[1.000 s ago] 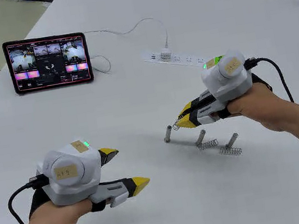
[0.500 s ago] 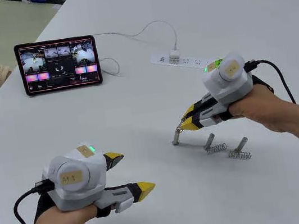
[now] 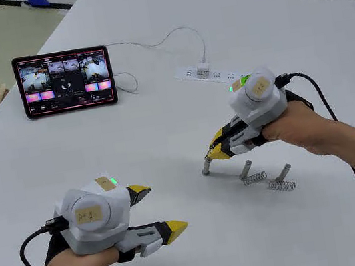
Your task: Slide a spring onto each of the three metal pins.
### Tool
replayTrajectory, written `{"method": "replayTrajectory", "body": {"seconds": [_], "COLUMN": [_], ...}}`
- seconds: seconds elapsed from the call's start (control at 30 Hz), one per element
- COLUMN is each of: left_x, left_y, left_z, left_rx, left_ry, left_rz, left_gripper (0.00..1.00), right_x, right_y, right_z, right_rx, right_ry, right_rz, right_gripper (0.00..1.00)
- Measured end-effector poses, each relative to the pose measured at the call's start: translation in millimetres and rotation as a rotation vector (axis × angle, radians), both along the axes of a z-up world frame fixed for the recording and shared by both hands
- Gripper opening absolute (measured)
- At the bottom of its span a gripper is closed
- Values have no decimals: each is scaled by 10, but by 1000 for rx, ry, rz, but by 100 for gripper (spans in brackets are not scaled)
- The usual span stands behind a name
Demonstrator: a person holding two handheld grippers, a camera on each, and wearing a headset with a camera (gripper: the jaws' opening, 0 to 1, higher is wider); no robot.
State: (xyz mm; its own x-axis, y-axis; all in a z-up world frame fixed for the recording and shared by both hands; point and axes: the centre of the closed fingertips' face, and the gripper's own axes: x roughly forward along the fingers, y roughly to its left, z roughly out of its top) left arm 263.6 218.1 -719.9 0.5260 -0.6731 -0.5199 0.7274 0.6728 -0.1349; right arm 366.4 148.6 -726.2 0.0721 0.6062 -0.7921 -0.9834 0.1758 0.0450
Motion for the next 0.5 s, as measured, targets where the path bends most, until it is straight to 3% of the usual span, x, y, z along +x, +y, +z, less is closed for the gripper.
{"method": "replayTrajectory", "body": {"seconds": [0.5], "left_x": [18], "left_y": [78], "left_z": [1], "left_rx": [4], "left_ry": [-3], "left_rz": [15], "left_gripper": [57], "right_x": [23], "right_y": [70], "right_z": [-125], "right_rx": [-41], "right_ry": [-12], "right_rz": [46], "right_gripper": [12]}}
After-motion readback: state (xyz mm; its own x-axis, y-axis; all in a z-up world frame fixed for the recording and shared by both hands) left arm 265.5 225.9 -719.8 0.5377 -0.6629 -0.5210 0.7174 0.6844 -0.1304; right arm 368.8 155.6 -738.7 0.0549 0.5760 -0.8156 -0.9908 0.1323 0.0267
